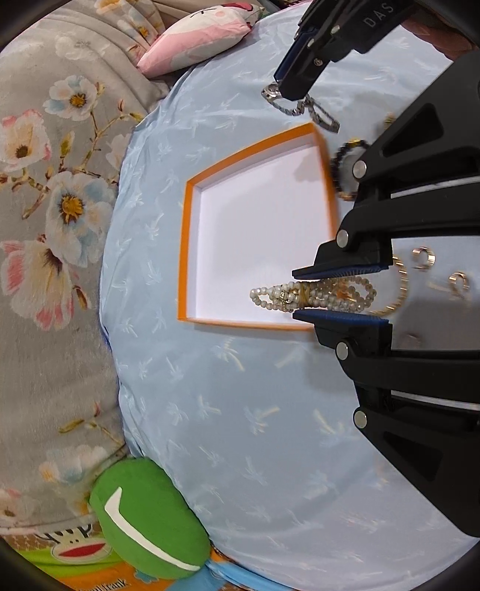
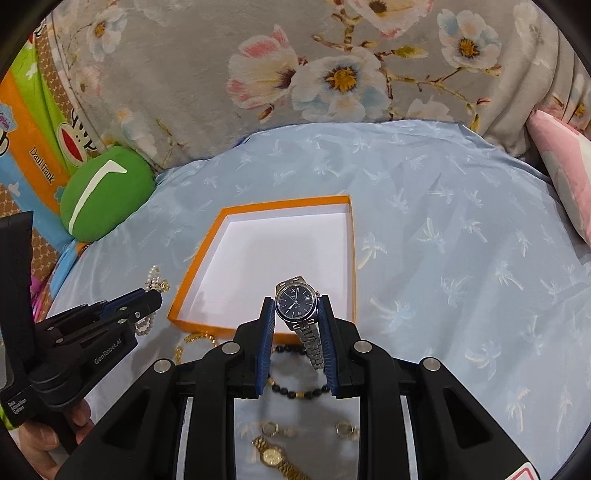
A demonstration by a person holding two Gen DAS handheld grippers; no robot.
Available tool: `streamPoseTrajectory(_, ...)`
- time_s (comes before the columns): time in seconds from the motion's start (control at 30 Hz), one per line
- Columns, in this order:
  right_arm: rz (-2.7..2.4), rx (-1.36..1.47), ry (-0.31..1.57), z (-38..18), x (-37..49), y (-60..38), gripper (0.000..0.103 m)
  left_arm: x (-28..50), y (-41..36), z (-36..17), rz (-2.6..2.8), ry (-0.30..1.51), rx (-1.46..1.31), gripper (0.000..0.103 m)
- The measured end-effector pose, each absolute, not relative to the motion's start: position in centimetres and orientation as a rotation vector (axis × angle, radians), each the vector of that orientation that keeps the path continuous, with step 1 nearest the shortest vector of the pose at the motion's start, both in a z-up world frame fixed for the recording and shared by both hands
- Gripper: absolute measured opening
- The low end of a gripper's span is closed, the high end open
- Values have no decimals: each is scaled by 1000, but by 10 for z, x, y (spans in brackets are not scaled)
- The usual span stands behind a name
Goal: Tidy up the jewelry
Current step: 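Carry both items into the orange box and open both tools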
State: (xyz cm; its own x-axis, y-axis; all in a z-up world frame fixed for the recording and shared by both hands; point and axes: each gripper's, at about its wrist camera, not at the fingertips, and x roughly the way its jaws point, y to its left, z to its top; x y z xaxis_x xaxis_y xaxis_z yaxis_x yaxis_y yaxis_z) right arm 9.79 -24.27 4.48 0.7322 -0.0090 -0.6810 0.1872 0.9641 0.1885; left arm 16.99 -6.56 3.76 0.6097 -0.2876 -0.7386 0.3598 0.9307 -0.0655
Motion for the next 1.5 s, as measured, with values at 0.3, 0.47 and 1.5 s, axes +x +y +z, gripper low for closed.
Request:
streamPoseTrajectory(0.3, -119, 267, 729, 35, 180, -262, 22, 246, -107, 28, -386, 833, 66, 16)
streamPoseTrajectory(0.47, -126, 281, 754, 19, 214, -271, 22, 278, -124, 9, -367, 857, 79, 16)
streamPoseTrajectory(1.5, -148, 280, 721, 25, 149, -285, 28, 245, -85, 19, -289, 819, 78, 46)
